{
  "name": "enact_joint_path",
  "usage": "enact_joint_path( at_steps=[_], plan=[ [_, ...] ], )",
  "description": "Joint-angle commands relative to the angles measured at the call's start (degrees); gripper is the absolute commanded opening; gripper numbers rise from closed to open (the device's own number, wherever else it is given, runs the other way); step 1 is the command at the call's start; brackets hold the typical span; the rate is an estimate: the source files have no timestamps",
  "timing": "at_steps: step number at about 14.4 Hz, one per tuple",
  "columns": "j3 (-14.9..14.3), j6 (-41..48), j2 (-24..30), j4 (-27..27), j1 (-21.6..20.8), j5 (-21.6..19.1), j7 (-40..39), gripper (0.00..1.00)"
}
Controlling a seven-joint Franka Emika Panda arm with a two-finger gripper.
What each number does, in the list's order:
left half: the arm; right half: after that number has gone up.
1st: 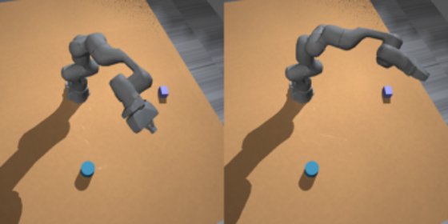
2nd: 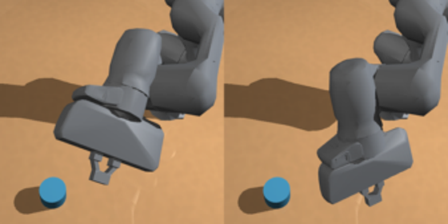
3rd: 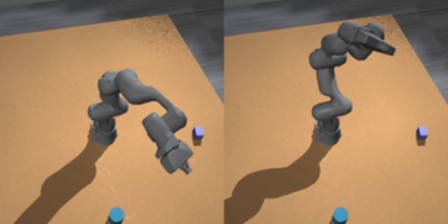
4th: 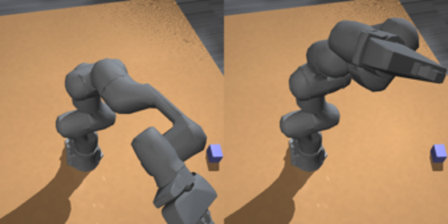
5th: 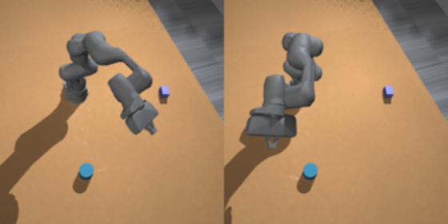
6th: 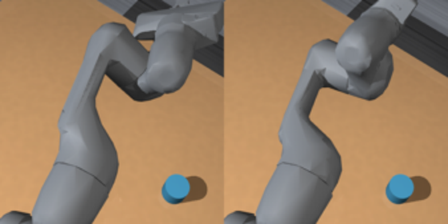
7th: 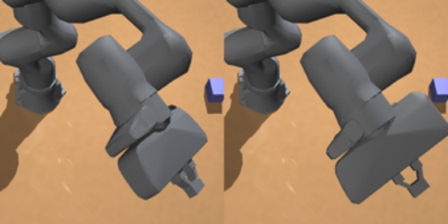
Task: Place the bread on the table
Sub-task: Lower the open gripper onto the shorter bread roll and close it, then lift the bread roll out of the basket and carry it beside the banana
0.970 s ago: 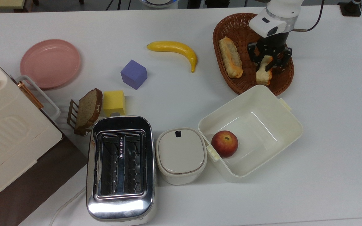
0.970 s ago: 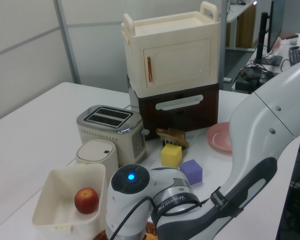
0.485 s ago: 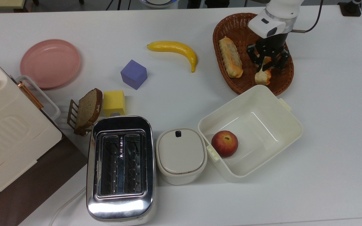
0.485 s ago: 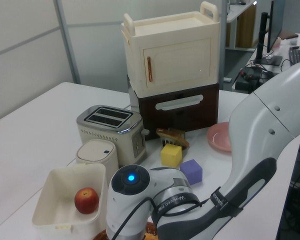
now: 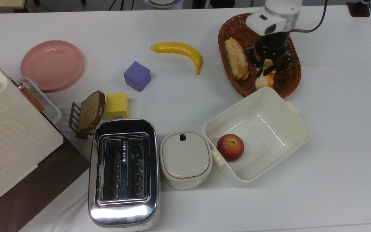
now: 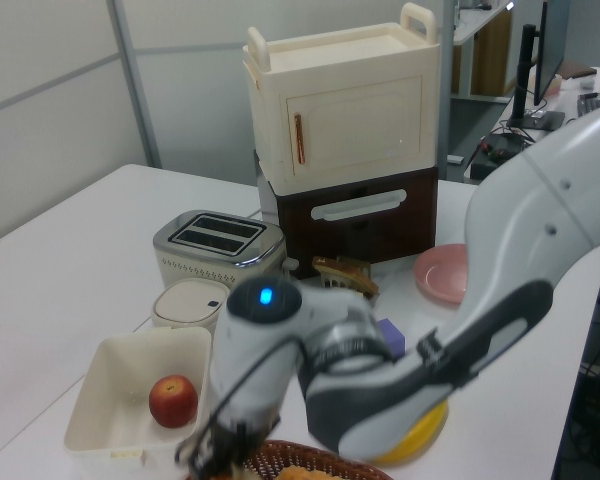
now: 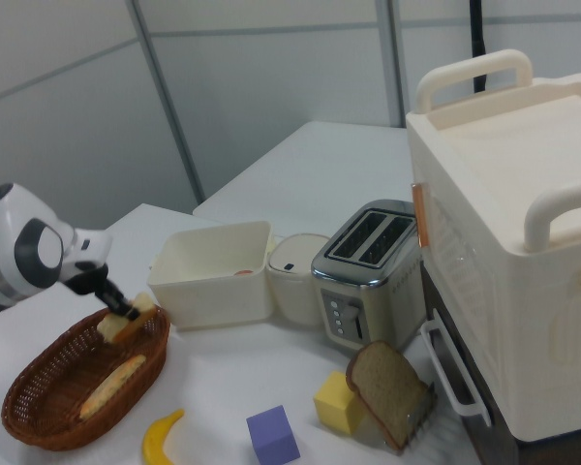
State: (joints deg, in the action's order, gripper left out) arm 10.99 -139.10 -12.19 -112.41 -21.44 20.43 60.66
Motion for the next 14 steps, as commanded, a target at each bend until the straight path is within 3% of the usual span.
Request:
enact_joint_path(
  at_steps=[1, 6, 11, 14],
  plan=[
    [0.08, 1.19, 7.08, -1.76, 3.07, 0.66, -1.85, 0.00],
    [-0.53, 3.22, 11.83, -1.67, 7.46, 0.40, -5.27, 0.00],
    [-1.24, 3.48, 11.84, -1.84, 14.31, 0.05, -9.23, 0.00],
    [-1.67, 9.09, 11.67, -1.93, 17.92, -1.00, -14.49, 0.00]
  ],
)
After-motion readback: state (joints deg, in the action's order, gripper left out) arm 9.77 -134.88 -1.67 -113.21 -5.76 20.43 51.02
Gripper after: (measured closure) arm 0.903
